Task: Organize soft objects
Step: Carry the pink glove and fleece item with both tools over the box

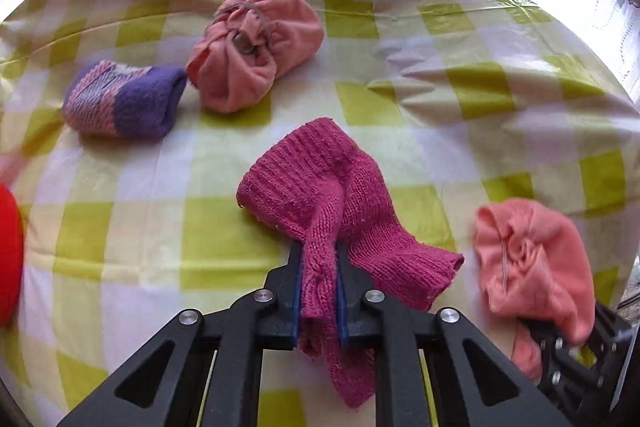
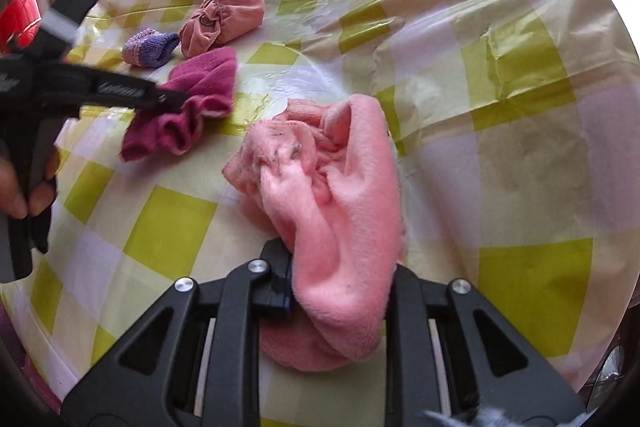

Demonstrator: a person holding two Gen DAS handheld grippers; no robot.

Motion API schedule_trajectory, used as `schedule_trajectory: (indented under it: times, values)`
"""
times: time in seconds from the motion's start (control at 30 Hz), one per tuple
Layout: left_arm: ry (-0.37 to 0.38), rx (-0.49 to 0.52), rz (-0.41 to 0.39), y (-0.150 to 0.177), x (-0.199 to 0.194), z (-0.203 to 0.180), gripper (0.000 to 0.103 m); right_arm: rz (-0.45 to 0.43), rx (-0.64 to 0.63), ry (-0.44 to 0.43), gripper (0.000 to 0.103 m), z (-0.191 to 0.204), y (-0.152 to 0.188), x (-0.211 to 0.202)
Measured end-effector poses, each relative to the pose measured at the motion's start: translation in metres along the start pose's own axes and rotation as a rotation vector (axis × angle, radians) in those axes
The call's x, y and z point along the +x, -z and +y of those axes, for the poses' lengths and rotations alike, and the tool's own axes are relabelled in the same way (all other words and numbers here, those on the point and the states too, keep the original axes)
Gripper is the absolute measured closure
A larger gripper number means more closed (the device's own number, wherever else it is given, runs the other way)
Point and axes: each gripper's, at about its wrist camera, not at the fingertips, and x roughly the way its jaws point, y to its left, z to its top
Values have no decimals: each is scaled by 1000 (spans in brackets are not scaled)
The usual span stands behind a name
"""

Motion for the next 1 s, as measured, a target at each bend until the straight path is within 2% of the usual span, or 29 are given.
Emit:
schedule_trajectory:
  times: [0.17, 0.23, 0.3, 0.37, 0.4, 0.43, 0.47, 0.5, 0.6, 0.73, 1.0]
  values:
    - [-40, 5, -3, 67, -48, 41, 89, 0, -6, 6, 79, 0, 1, 0]
    - [-29, -15, -7, 77, -58, 51, 85, 0, -11, 11, 79, 1, 2, 0]
    - [-13, -21, -9, 73, -59, 51, 80, 1, -20, 20, 79, 3, 0, 2]
    - [-20, 1, -5, 71, -59, 42, 62, 2, -31, 31, 79, 5, -1, 3]
    - [-24, 31, -1, 68, -49, 32, 44, 2, -35, 36, 79, 6, -1, 3]
    - [-44, 70, 2, 69, -46, 22, 34, 2, -37, 39, 79, 7, -1, 4]
    - [-91, 109, -5, 69, -40, 11, 33, 1, -40, 42, 79, 7, -1, 4]
    - [-107, 115, -25, 71, -41, 5, 33, 2, -41, 44, 79, 7, -1, 4]
    - [-78, 86, -42, 77, -45, 8, 39, 1, -49, 51, 79, 8, -1, 4]
    - [-68, 105, -61, 86, -54, 9, 54, 1, -50, 51, 79, 8, -1, 4]
    - [-44, 61, -64, 99, -66, 18, 80, 0, -57, 62, 79, 9, -1, 5]
